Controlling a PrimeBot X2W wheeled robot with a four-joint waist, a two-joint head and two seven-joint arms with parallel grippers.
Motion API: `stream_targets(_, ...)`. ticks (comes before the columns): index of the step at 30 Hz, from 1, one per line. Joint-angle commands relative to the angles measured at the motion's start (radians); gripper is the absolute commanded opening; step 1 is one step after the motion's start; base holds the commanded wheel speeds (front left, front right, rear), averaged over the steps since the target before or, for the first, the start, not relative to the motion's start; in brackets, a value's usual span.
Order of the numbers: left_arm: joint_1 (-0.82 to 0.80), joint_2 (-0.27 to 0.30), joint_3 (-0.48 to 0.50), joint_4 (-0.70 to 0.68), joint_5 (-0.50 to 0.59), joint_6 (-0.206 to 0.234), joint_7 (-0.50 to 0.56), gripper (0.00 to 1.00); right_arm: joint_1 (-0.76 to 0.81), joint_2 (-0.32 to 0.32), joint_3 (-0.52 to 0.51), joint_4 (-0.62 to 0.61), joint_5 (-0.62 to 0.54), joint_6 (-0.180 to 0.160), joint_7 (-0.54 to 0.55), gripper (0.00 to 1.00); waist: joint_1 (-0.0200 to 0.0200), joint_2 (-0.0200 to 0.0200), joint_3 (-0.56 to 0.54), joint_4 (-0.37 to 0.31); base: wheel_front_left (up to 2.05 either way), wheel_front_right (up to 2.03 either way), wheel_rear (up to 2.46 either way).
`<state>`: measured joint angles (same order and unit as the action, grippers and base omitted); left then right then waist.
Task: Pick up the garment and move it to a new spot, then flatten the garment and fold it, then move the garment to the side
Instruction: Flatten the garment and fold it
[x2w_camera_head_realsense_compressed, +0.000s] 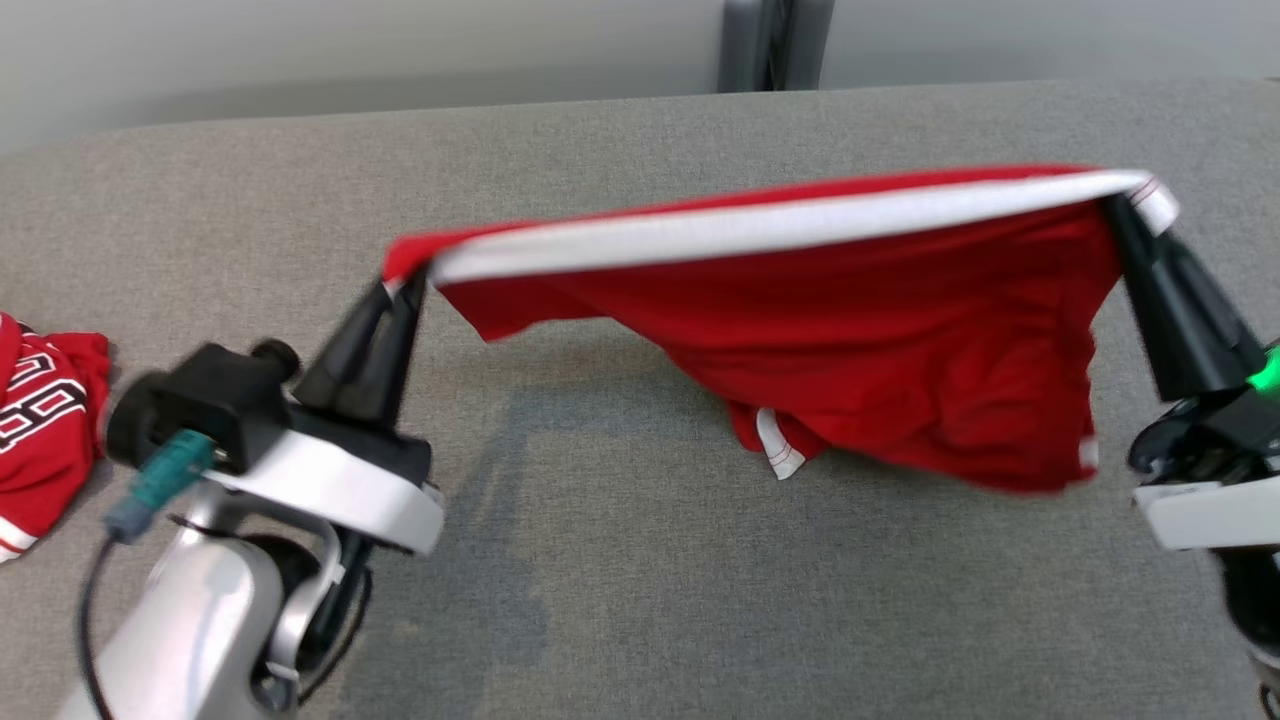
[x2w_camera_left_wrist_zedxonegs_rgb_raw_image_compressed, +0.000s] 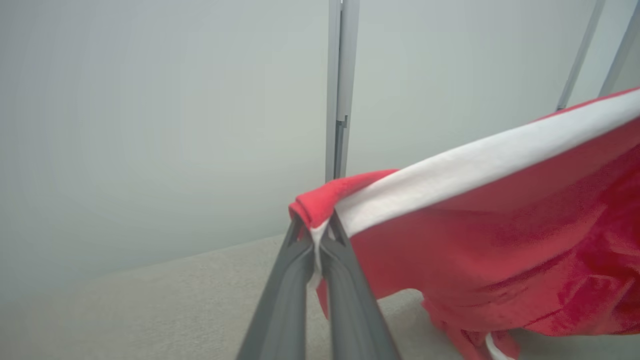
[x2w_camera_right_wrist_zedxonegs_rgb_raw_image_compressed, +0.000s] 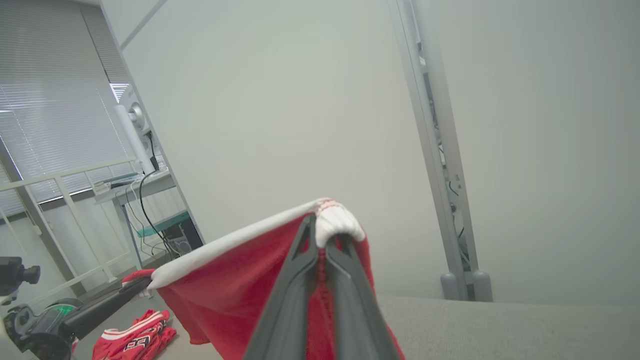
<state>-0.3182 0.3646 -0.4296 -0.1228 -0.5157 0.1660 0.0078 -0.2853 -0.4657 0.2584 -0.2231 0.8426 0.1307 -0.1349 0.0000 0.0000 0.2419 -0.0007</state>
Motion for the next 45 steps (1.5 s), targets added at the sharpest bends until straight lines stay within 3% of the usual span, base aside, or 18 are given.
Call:
stream_targets(1, -0.041, 0.023, 0.029, -0.044, 0.027, 0.023, -0.006, 0.0, -0.028, -0.016, -0.021, -0.027, 0.018, 0.0, -0.026, 0.0, 0.0, 0.0, -0.012, 0.008, 0.0, 0.0, 0.0)
stream_targets(11, -0.165, 0.062, 0.131, -0.289, 0.105, 0.111, -0.01, 0.0, -0.094, -0.003, -0.079, -0.117, 0.008, 0.0, -0.06, 0.0, 0.0, 0.0, -0.042, 0.012, 0.0, 0.0, 0.0)
stream_targets(18, -0.207, 0.074, 0.127, -0.337, 0.121, 0.118, 0.025, 0.0, -0.101, 0.035, -0.079, -0.097, 0.026, 0.0, -0.035, 0.0, 0.0, 0.0, -0.028, 0.006, 0.0, 0.0, 0.0)
stream_targets(21, -0.252, 0.073, 0.122, -0.299, 0.111, 0.096, 0.028, 0.0, -0.134, 0.05, -0.071, -0.054, 0.041, 0.0, -0.036, 0.0, 0.0, 0.0, -0.009, 0.005, 0.0, 0.0, 0.0)
stream_targets(27, -0.447, 0.062, 0.096, -0.105, 0.112, 0.014, 0.013, 0.0, -0.31, 0.043, -0.014, 0.108, 0.036, 0.0, -0.055, 0.0, 0.0, 0.0, 0.069, 0.008, 0.0, 0.0, 0.0)
stream_targets(32, -0.692, 0.021, 0.071, 0.178, 0.113, -0.069, -0.018, 0.0, -0.56, 0.059, 0.047, 0.333, 0.017, 0.0, -0.071, 0.0, 0.0, 0.0, 0.155, 0.009, 0.0, 0.0, 0.0)
stream_targets(33, -0.79, -0.001, 0.065, 0.302, 0.106, -0.099, -0.032, 0.0, -0.668, 0.077, 0.07, 0.443, -0.003, 0.0, -0.08, 0.0, 0.0, 0.0, 0.18, 0.01, 0.0, 0.0, 0.0)
stream_targets(37, -0.956, -0.022, 0.06, 0.542, 0.119, -0.142, -0.078, 0.0, -0.861, 0.137, 0.108, 0.653, -0.049, 0.0, -0.11, 0.0, 0.0, 0.0, 0.203, -0.005, 0.0, 0.0, 0.0)
stream_targets(45, -1.16, -0.072, 0.056, 0.892, 0.115, -0.187, -0.155, 0.0, -1.085, 0.254, 0.126, 0.986, -0.142, -0.001, -0.133, 0.0, 0.0, 0.0, 0.225, -0.026, 0.0, 0.0, 0.0)
